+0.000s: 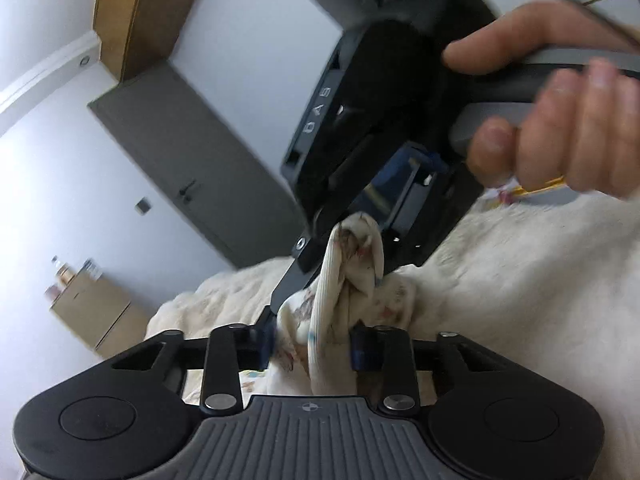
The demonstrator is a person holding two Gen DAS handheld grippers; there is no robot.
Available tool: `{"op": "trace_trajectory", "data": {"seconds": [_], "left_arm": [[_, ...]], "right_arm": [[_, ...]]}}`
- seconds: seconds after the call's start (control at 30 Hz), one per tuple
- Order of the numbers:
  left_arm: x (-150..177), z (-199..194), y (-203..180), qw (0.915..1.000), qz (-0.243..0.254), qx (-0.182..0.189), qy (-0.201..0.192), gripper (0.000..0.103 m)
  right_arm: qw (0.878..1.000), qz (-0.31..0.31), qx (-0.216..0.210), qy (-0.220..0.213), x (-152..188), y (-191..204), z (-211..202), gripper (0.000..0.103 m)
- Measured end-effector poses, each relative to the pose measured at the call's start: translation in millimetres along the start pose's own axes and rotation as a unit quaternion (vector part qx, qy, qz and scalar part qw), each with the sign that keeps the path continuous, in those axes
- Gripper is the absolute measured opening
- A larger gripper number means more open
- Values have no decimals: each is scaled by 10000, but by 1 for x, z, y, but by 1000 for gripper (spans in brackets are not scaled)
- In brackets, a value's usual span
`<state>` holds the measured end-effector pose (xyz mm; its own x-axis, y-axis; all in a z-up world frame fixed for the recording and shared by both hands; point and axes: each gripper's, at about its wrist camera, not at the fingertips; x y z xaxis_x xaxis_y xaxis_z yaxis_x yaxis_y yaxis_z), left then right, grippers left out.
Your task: Fold clothes
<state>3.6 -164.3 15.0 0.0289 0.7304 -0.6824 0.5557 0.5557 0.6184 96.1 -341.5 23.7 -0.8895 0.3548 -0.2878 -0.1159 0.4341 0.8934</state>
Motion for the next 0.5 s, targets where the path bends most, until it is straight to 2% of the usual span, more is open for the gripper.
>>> {"op": "trace_trajectory", "data": {"seconds": [0.03,0.07,0.2,0.27,0.4,0.5], "left_arm": [[3,-4,-5,9999,134,-31,18,8],[7,-8,-9,9995,267,-155,39,8],[17,-24,-10,9996,257,-126,49,8],[21,-32,-10,9997,192,-116,6,8],[24,-35,-14,9997,238,-16,-41,8],[22,-35,-17,9998,202,18,-53,8]], "right_arm": [[9999,36,103,-44,0,-7,-8,37],[9997,112,208,-111,-1,-17,-16,38],[9979,377,437,-299,-4,-48,-35,47],[9954,661,581,-369,-7,-67,-41,47],[9928,766,855,-354,-9,-87,-30,51],[9901,1059,874,-307,-12,-106,-14,53]]}}
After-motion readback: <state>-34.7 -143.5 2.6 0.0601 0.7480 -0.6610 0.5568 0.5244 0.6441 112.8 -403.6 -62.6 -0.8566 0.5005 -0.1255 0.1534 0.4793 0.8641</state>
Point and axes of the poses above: each gripper's, at about its wrist camera, not at the fingertips, and z roughly the way its jaws point, y to its left, x to its underside, and after that the axes turned 6 degrees about x, right-handed
